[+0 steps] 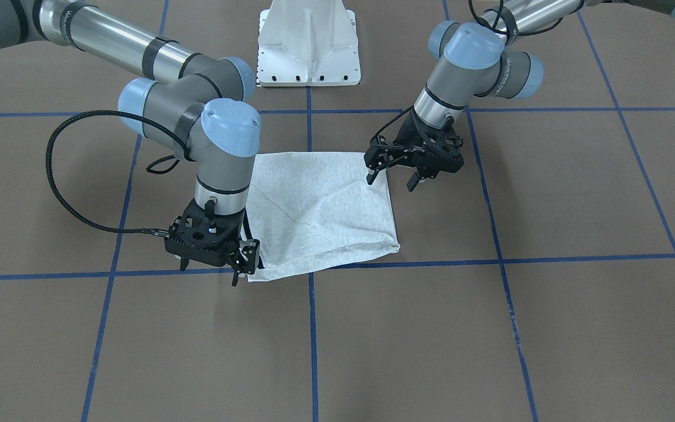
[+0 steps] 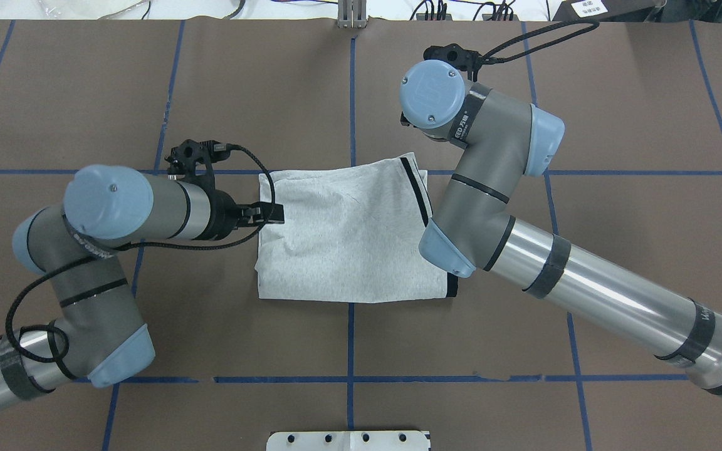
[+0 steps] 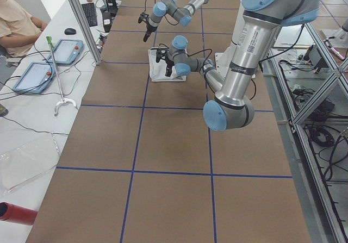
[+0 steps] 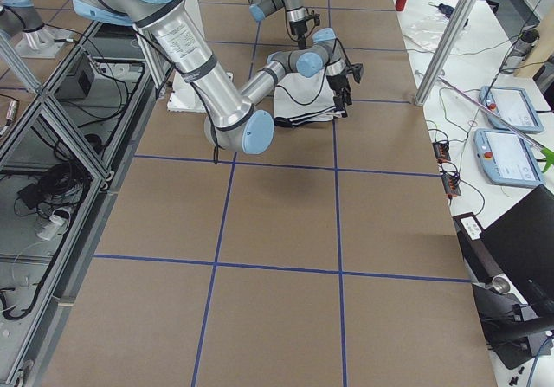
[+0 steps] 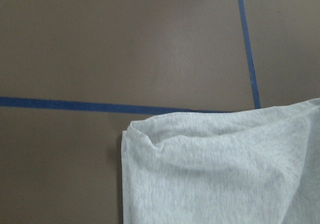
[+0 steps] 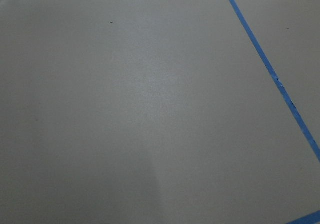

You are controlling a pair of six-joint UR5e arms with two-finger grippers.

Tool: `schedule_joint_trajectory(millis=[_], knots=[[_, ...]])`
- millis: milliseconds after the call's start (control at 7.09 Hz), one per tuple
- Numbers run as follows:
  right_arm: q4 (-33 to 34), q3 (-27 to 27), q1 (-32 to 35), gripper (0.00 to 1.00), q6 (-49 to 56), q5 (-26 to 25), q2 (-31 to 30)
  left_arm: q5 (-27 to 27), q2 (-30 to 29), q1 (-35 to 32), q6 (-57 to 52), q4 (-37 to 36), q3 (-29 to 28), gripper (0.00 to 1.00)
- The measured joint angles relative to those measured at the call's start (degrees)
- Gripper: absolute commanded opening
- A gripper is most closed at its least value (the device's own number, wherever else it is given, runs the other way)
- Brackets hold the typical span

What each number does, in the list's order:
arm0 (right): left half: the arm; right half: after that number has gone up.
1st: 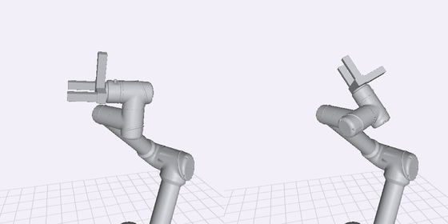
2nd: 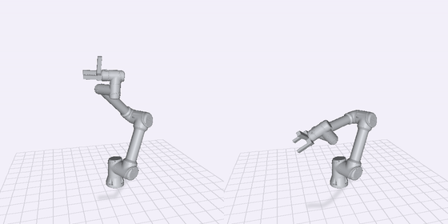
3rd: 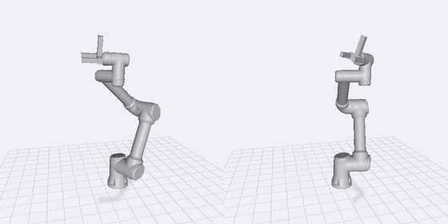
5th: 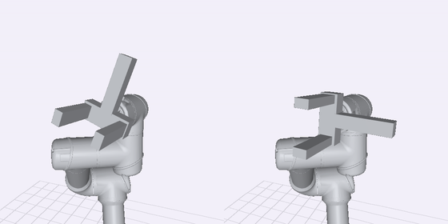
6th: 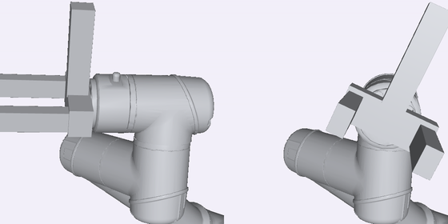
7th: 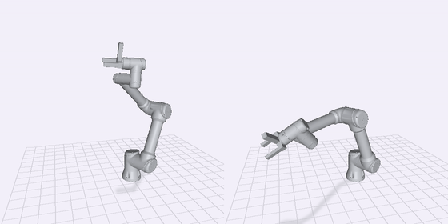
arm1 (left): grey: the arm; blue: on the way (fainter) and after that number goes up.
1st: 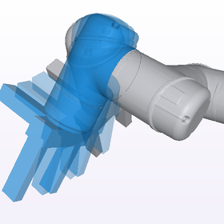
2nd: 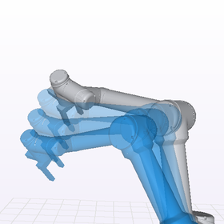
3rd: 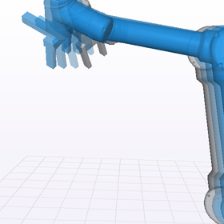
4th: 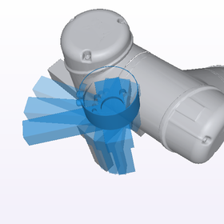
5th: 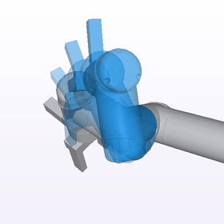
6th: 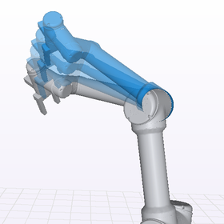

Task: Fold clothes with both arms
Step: 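Withdraw the left gripper from the shirt toward the robot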

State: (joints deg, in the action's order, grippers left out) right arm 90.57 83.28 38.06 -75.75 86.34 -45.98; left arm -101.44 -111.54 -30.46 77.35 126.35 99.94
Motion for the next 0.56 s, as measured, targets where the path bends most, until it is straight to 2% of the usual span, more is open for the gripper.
schedule_joint_trajectory(millis=[141, 282, 423, 564], knots=[[-0.15, 1.6, -0.01, 1.0, -0.01, 0.35, -0.75, 2.07, 1.39, 3.03, 2.32, 2.79, -0.06, 0.98], [-0.2, 2.2, -0.05, 1.0, -0.03, 0.45, -1.03, 3.85, 1.88, 5.76, 4.19, 3.84, -0.21, 0.77], [-0.21, 2.41, -0.07, 1.0, -0.07, 0.48, -1.19, 5.1, 2.04, 7.7, 5.99, 4.21, -0.24, 0.35], [-0.22, 2.49, -0.08, 1.0, -0.09, 0.49, -1.31, 6.27, 2.04, 9.14, 7.91, 4.36, -0.29, 0.12]])
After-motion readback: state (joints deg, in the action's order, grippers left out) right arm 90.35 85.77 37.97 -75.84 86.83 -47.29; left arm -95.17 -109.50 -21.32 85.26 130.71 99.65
